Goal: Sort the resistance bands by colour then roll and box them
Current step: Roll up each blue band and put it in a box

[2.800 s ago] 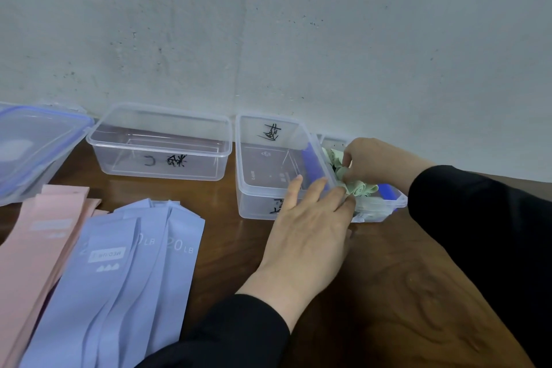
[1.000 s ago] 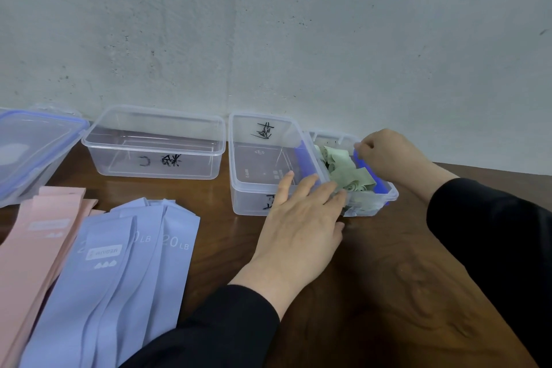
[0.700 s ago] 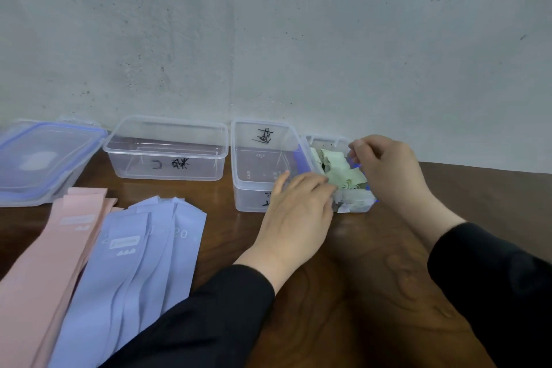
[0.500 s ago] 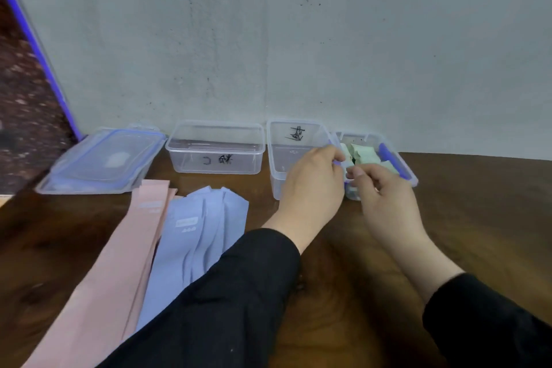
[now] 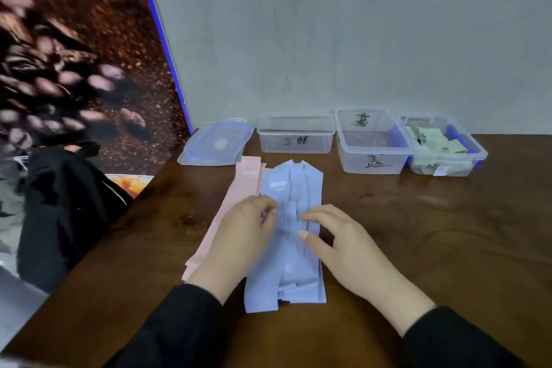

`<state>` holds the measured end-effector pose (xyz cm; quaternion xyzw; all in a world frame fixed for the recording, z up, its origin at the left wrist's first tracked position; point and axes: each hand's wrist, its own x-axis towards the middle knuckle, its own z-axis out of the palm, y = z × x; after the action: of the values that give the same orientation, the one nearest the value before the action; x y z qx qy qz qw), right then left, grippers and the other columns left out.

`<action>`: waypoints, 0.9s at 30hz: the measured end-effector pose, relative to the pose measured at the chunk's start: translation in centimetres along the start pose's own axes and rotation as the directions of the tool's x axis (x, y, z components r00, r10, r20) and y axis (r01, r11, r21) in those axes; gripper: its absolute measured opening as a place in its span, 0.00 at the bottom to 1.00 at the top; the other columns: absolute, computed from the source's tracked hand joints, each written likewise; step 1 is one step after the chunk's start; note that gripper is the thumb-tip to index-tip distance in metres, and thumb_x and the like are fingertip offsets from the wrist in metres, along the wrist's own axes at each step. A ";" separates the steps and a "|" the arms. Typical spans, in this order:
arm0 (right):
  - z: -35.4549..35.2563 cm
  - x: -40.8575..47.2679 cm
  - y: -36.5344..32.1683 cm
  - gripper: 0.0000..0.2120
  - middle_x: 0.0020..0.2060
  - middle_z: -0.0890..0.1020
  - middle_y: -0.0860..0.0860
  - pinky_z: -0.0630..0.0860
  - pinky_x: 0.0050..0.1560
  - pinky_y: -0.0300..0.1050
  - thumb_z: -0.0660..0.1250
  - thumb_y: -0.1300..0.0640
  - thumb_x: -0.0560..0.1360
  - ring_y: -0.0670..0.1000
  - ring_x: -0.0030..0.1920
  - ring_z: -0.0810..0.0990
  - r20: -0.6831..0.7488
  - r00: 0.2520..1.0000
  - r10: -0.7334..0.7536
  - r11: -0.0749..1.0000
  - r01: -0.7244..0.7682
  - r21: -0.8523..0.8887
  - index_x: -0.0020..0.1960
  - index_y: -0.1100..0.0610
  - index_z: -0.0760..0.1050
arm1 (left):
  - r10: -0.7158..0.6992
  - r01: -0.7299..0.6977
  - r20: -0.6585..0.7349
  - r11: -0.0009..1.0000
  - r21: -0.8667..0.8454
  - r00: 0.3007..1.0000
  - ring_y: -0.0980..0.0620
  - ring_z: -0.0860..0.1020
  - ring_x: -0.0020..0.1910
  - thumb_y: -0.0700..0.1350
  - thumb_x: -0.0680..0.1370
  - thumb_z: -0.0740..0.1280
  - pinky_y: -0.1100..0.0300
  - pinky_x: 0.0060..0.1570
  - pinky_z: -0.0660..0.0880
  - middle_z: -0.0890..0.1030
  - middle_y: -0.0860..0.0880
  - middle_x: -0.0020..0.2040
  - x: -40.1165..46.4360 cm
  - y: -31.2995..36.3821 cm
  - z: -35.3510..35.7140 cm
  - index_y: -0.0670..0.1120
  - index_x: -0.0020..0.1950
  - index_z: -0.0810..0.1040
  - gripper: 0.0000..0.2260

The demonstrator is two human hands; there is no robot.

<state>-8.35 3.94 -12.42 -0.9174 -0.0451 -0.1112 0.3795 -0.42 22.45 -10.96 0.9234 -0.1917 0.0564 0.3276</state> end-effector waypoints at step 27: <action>-4.1 -1.1 -6.5 0.07 0.44 0.81 0.42 0.69 0.43 0.31 0.67 0.54 0.82 0.42 0.41 0.76 -0.261 0.965 -0.027 0.968 0.091 0.235 0.48 0.52 0.82 | 0.232 -0.227 -0.019 0.930 -0.289 0.973 0.65 0.73 0.59 0.54 0.79 0.69 0.68 0.57 0.67 0.78 0.65 0.54 -2.5 2.8 -3.2 0.63 0.55 0.78 0.07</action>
<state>-11.23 5.60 -5.40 -0.8398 -0.0368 -0.2335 0.4888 -3.72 23.24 -7.46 0.8373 -0.3071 0.0585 0.4485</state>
